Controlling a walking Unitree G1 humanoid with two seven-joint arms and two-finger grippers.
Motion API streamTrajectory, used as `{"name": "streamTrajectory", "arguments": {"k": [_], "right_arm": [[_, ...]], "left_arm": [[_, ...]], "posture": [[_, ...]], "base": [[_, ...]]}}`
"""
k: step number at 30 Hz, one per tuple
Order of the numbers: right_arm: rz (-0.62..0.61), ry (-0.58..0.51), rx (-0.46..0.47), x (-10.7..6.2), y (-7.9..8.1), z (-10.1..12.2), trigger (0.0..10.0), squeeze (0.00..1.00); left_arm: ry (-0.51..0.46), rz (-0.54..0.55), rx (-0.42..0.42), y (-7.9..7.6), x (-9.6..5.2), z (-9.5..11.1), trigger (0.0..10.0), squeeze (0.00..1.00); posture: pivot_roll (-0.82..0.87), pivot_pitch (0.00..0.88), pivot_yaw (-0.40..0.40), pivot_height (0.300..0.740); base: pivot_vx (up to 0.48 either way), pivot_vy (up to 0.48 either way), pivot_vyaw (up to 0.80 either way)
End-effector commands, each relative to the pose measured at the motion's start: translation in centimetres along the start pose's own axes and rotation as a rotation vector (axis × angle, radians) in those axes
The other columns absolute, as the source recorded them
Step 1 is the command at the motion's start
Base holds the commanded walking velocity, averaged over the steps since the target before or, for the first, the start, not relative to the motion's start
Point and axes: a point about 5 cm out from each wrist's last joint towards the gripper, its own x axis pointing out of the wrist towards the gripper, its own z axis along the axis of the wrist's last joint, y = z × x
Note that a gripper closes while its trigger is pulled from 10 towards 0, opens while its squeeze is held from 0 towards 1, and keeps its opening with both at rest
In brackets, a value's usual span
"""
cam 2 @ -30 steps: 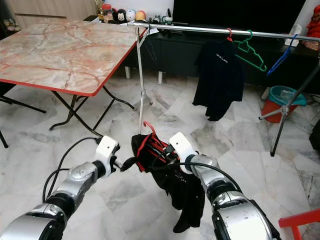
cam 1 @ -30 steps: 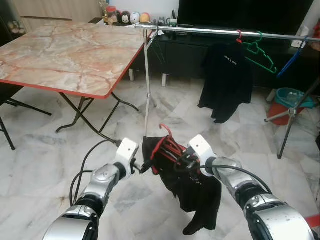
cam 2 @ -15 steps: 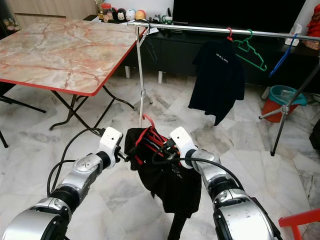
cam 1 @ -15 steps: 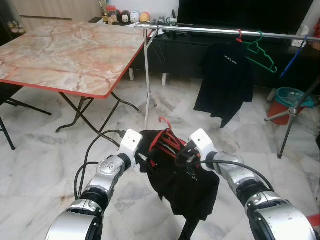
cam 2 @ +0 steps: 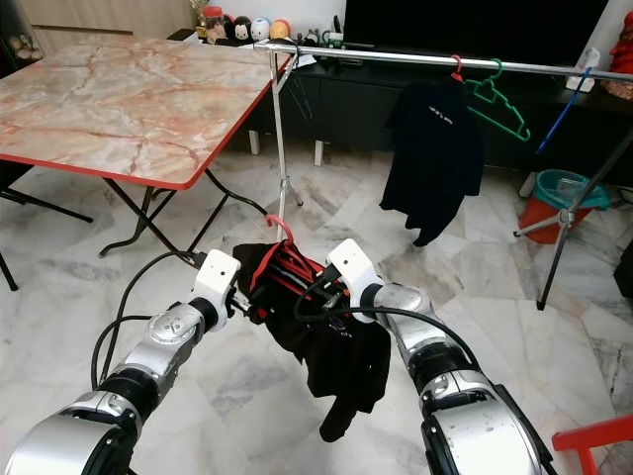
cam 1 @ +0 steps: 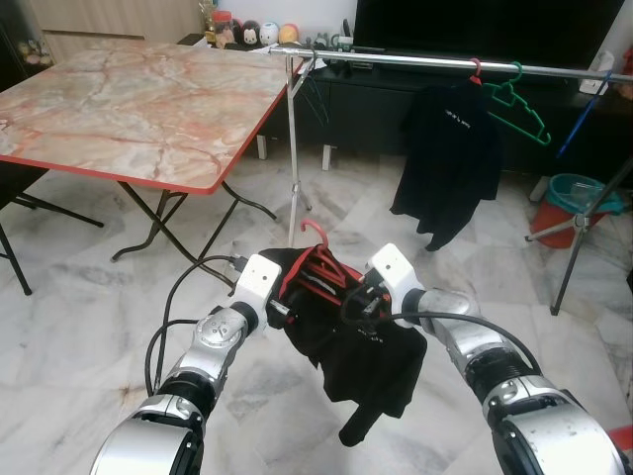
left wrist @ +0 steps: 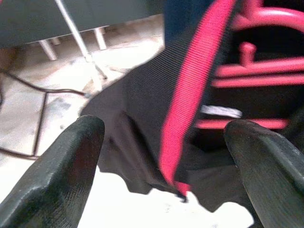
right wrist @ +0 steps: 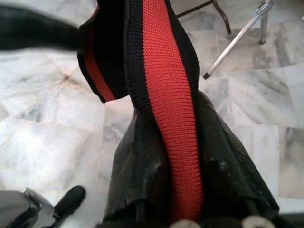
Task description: Hang hanger
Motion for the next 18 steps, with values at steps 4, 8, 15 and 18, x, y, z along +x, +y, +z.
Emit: {"name": "streamTrajectory", "arguments": {"k": [4, 8, 15, 18], "right_arm": [[0.0, -0.041, -0.03, -0.3, -0.3, 1.3, 10.0, 0.0], [0.013, -0.042, -0.039, -0.2, -0.2, 1.6, 10.0, 0.0], [0.057, -0.044, -0.053, -0.2, 0.3, 1.7, 10.0, 0.0], [0.07, -0.051, -0.06, -0.2, 0.4, 1.9, 10.0, 0.0]], "left_arm": [[-0.009, 0.023, 0.028, 0.2, 0.2, 0.5, 10.0, 1.0], [-0.006, 0.002, 0.026, -0.1, 0.3, 0.4, 10.0, 1.0], [0.021, -0.05, 0.09, -1.1, 0.3, 0.0, 10.0, 0.0], [0.036, -0.037, 0.112, -1.0, 0.3, -0.3, 10.0, 0.0]], "posture": [[0.11, 0.0, -0.044, 0.74], [0.12, 0.0, -0.045, 0.74], [0.11, 0.0, -0.048, 0.74], [0.11, 0.0, -0.049, 0.74]], "base": [[0.0, 0.0, 0.0], [0.0, 0.0, 0.0], [0.0, 0.0, 0.0], [0.0, 0.0, 0.0]]}}
